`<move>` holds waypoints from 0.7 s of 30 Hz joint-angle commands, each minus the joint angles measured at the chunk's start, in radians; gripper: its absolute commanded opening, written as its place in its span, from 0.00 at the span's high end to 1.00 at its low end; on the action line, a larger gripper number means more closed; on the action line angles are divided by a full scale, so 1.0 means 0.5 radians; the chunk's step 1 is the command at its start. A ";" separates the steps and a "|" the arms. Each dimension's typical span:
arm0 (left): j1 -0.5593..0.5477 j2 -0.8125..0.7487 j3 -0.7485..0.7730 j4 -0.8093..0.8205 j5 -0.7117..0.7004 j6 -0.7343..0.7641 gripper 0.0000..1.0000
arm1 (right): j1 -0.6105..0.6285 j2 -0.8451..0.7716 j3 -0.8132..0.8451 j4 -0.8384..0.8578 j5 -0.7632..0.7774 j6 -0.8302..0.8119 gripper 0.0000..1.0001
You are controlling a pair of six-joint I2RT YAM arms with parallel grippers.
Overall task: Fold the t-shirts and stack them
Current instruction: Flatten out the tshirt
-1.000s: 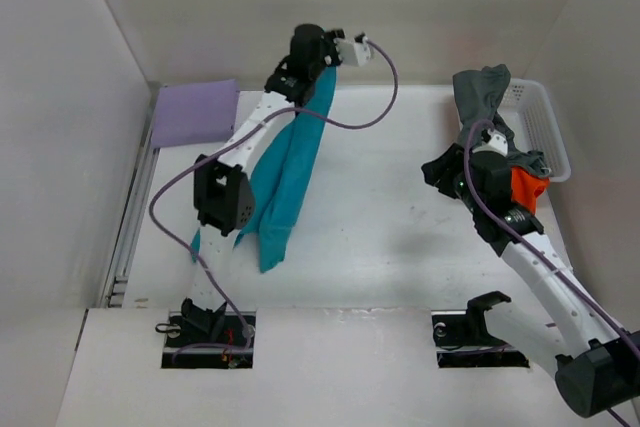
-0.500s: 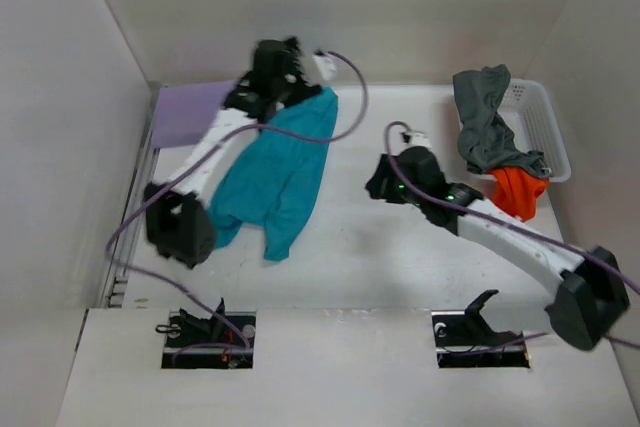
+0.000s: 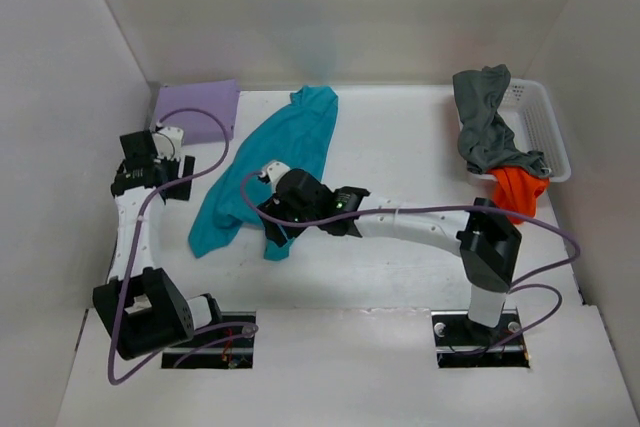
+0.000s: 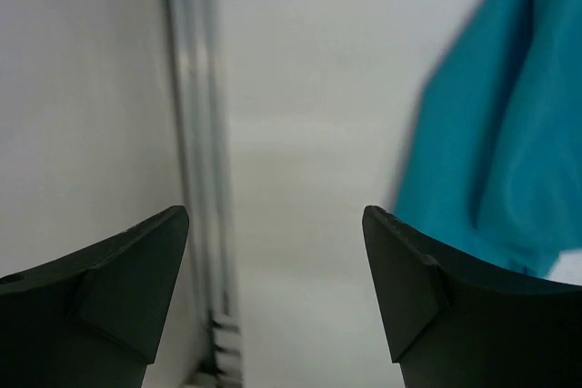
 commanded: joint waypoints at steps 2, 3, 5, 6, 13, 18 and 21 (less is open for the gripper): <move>0.008 -0.135 -0.175 0.054 0.034 -0.223 0.23 | 0.109 0.130 0.170 -0.195 -0.018 -0.165 0.29; 0.023 -0.144 -0.194 0.060 0.025 -0.233 0.23 | 0.122 0.154 0.179 -0.216 -0.002 -0.153 0.30; 0.063 -0.172 -0.240 0.060 0.006 -0.230 0.22 | 0.143 0.216 0.195 -0.260 0.053 -0.089 0.30; 0.070 -0.178 -0.255 0.051 0.000 -0.224 0.22 | 0.146 0.240 0.195 -0.269 0.068 -0.049 0.31; 0.063 -0.181 -0.305 0.045 -0.024 -0.217 0.22 | 0.155 0.415 0.213 -0.214 0.087 0.108 0.37; 0.063 -0.203 -0.320 0.005 -0.024 -0.199 0.22 | 0.134 0.520 0.256 -0.140 0.010 0.175 0.45; 0.063 -0.215 -0.338 -0.004 -0.024 -0.190 0.23 | 0.113 0.523 0.250 -0.128 0.016 0.215 0.51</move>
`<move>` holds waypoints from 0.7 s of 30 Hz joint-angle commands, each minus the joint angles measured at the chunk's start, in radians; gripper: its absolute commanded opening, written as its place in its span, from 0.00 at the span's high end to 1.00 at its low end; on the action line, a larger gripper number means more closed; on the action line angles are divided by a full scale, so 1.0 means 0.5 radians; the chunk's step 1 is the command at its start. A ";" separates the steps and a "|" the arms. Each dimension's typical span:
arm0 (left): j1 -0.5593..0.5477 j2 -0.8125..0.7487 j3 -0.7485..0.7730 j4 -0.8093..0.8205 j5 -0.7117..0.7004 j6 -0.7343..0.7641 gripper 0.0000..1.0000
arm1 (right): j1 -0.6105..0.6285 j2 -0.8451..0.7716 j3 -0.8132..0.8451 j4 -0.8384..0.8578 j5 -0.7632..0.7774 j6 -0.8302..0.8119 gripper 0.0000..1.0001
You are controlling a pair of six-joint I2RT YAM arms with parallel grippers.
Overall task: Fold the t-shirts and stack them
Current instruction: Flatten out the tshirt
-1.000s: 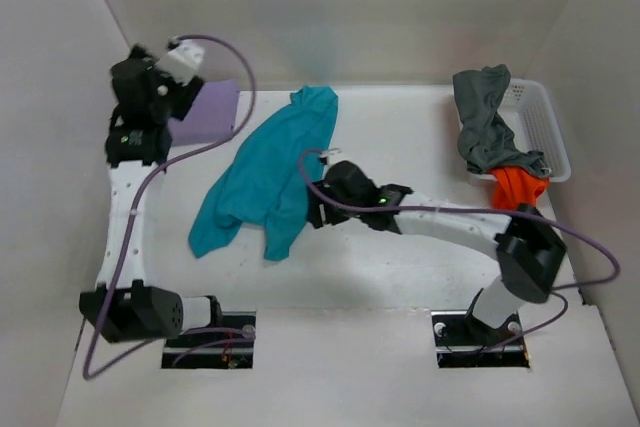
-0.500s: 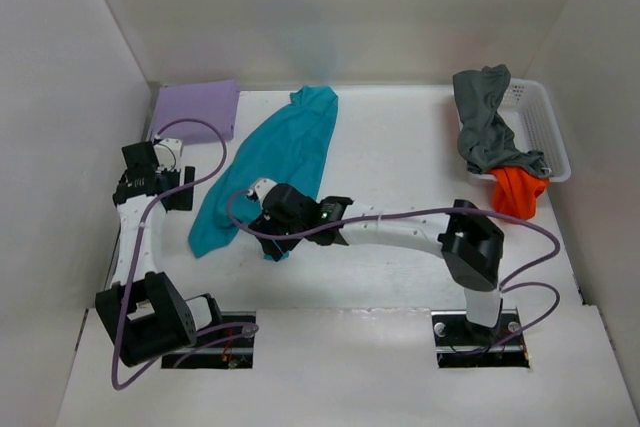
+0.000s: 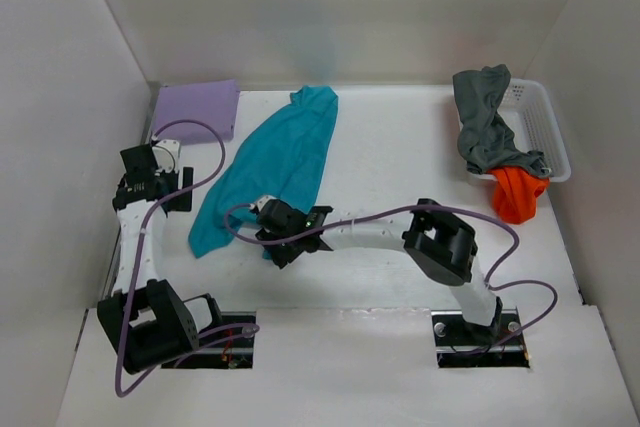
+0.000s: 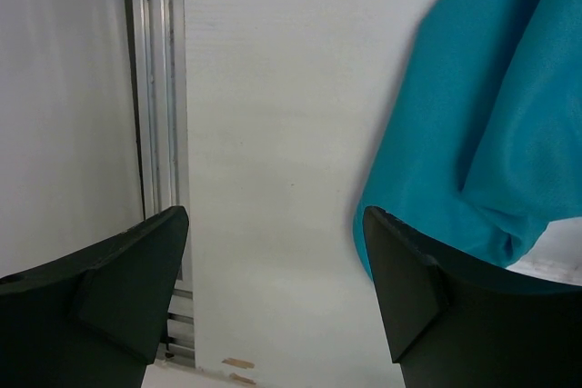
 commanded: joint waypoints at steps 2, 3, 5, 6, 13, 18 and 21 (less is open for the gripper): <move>0.004 -0.080 -0.057 0.024 -0.003 -0.012 0.23 | -0.037 -0.002 0.070 0.094 -0.014 0.109 0.63; 0.004 -0.080 -0.063 0.024 -0.003 -0.009 0.23 | -0.046 -0.011 0.049 0.106 -0.024 0.137 0.72; -0.014 -0.086 -0.081 0.021 0.003 0.006 0.23 | -0.089 -0.060 -0.049 0.189 -0.036 0.229 0.89; -0.027 -0.089 -0.094 0.015 0.021 0.028 0.23 | -0.120 -0.097 -0.116 0.250 -0.048 0.284 0.95; -0.364 -0.123 -0.216 0.009 0.040 0.383 0.23 | -0.408 -0.486 -0.711 0.585 -0.051 0.594 1.00; -0.576 -0.089 -0.284 -0.004 -0.040 0.580 0.23 | -0.607 -0.860 -1.141 0.576 0.050 0.609 1.00; -0.692 -0.077 -0.302 -0.031 -0.034 0.629 0.23 | -0.779 -1.106 -1.389 0.564 0.078 0.631 1.00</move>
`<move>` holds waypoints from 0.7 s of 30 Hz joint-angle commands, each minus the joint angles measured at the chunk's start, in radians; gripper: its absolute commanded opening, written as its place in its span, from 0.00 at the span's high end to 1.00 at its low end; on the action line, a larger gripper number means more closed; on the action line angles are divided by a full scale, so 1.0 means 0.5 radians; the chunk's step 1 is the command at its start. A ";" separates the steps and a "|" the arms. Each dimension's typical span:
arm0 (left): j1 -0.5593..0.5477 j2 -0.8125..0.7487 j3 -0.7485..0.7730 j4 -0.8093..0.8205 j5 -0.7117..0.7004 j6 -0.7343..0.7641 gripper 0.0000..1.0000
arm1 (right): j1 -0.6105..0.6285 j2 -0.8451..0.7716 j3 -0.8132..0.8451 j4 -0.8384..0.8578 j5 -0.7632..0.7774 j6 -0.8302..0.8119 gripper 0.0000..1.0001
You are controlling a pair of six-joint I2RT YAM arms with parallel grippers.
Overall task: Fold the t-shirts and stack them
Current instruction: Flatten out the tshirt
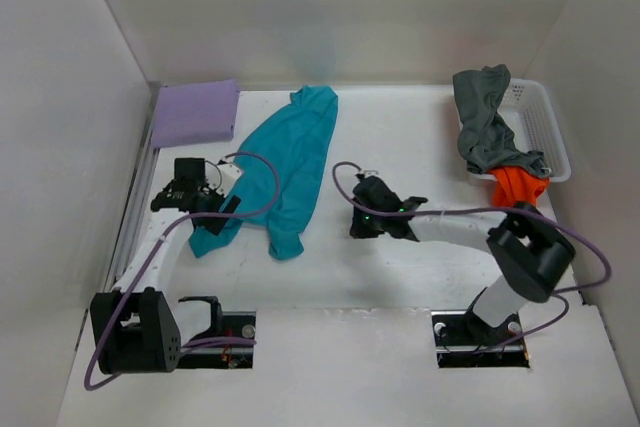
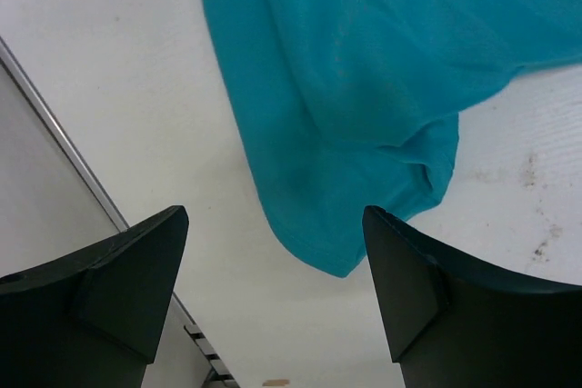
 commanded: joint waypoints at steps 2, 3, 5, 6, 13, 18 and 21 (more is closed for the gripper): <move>-0.194 -0.009 -0.038 -0.031 -0.052 0.194 0.23 | -0.193 -0.366 -0.257 0.066 0.071 0.045 1.00; -0.240 -0.009 -0.054 -0.059 -0.092 0.239 0.23 | -0.209 -0.430 -0.269 0.050 0.046 0.011 0.95; -0.278 -0.015 -0.093 -0.096 -0.168 0.304 0.23 | -0.148 -0.489 -0.190 0.017 0.000 -0.090 0.83; -0.278 -0.015 -0.115 -0.111 -0.205 0.313 0.23 | -0.044 -0.474 -0.105 -0.017 0.006 -0.117 0.76; -0.314 0.082 -0.179 -0.013 -0.313 0.035 0.23 | 0.503 0.047 0.567 0.117 0.218 -0.106 0.51; -0.453 0.435 -0.299 0.201 -0.423 -0.143 0.29 | 0.586 0.314 0.798 0.111 0.273 -0.185 0.46; -0.373 0.506 -0.290 0.281 -0.411 -0.165 0.40 | 0.586 0.345 0.771 0.148 0.252 -0.142 0.46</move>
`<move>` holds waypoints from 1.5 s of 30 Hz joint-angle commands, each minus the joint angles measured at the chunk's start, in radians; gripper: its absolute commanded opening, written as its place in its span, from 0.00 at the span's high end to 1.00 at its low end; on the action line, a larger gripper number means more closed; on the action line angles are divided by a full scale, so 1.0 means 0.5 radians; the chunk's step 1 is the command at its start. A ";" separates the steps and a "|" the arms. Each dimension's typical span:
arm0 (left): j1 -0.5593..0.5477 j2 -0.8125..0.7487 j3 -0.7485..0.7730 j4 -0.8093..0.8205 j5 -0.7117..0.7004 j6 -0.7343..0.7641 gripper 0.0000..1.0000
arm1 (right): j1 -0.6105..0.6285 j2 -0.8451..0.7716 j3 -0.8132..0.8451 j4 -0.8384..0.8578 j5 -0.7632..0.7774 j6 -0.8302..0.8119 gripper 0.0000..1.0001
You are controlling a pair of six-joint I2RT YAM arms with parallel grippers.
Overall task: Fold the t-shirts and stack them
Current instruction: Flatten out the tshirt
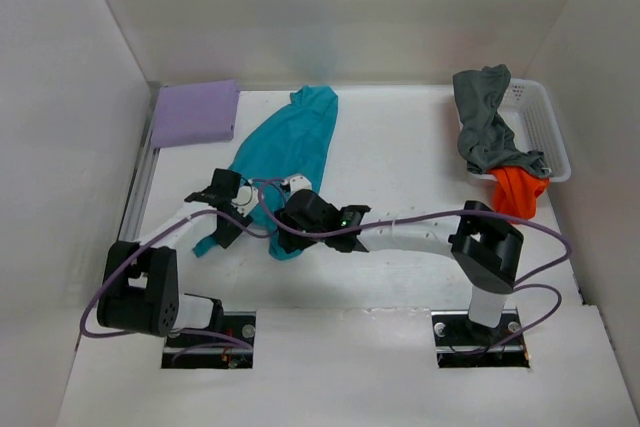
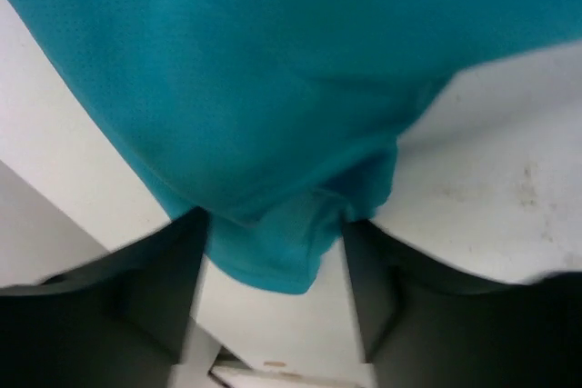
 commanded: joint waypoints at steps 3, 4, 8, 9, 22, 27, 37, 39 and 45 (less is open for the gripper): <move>0.142 0.091 -0.079 0.161 0.132 -0.149 0.67 | -0.015 0.022 0.007 0.225 0.040 0.023 0.46; 0.167 0.075 -0.076 0.152 0.175 -0.183 0.77 | -0.015 0.019 -0.018 0.271 0.037 0.026 0.46; 0.283 -0.096 -0.005 0.057 0.463 -0.305 0.92 | 0.007 -0.039 -0.159 0.519 0.062 -0.001 0.48; 0.311 -0.157 0.022 0.017 0.573 -0.330 0.93 | 0.013 -0.055 -0.193 0.574 0.065 -0.013 0.48; 0.449 -0.327 0.115 -0.161 0.989 -0.435 0.94 | 0.084 0.236 0.028 0.388 0.068 -0.106 0.45; 0.471 -0.314 0.142 -0.167 0.961 -0.447 0.94 | 0.081 0.362 0.132 0.127 0.062 -0.011 0.48; 0.532 -0.305 0.326 -0.207 0.762 -0.208 0.94 | -0.170 0.032 -0.070 0.209 0.019 0.164 1.00; 0.548 -0.278 0.436 -0.189 0.679 -0.018 0.94 | -0.348 -0.265 -0.195 0.204 0.049 0.201 1.00; 0.230 -0.290 0.514 -0.302 0.590 0.568 0.90 | -0.790 -1.036 -0.539 -0.100 -0.008 0.165 1.00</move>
